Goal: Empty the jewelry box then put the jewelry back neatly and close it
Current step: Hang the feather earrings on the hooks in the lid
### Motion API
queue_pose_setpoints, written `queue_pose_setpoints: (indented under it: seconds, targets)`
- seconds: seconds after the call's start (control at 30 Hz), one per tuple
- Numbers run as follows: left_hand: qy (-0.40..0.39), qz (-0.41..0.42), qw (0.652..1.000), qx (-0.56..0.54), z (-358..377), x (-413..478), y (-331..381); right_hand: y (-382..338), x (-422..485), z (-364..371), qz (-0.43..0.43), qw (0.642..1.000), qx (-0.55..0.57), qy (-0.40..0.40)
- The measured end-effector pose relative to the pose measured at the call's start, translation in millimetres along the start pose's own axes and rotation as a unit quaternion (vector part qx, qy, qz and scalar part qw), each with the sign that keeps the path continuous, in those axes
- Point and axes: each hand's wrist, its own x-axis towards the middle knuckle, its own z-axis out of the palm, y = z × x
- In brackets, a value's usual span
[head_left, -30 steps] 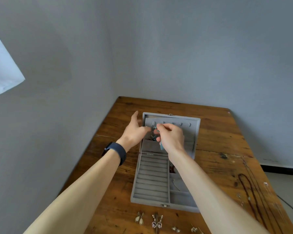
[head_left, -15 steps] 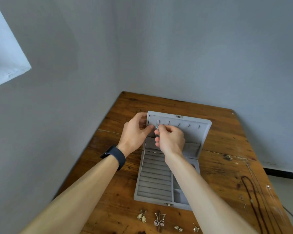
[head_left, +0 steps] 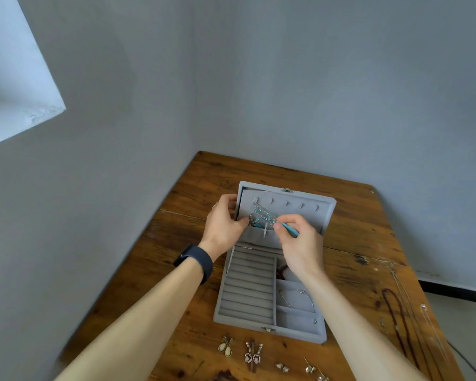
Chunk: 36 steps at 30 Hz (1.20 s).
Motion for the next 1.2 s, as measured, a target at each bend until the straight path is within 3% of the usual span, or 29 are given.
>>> queue_pose_setpoints:
  seconds: [0.13, 0.27, 0.5, 0.7, 0.87, 1.0, 1.1, 1.2]
  targets:
    - [0.017, -0.01, 1.0, 0.017, 8, 1, 0, 11, 10, -1, -0.181, 0.968, -0.168, 0.036]
    - [0.015, 0.0, 1.0, 0.026, 9, 3, -3, 21, 11, 9, -0.233, 0.935, -0.259, 0.07]
    - [0.009, 0.008, 0.999, 0.03, 8, 3, -7, 8, -1, 25, -0.2, 0.953, -0.226, -0.034]
    - [-0.006, 0.004, 1.0, 0.021, 5, 4, -7, 13, -7, 22, -0.174, 0.927, -0.33, 0.028]
    - [-0.06, -0.009, 0.998, -0.012, -3, 1, -8, 12, -7, 18, -0.167, 0.929, -0.325, -0.062]
    - [-0.063, -0.004, 0.998, 0.009, -4, -1, -12, 24, -14, 0, -0.16, 0.95, -0.267, 0.015]
    - [-0.068, -0.003, 0.998, 0.011, -4, -2, -13, 42, -28, -24, -0.1, 0.96, -0.242, 0.1]
    - [-0.057, 0.002, 0.998, 0.016, -3, -3, -15, 60, -45, -42, 0.008, 0.966, -0.251, 0.061]
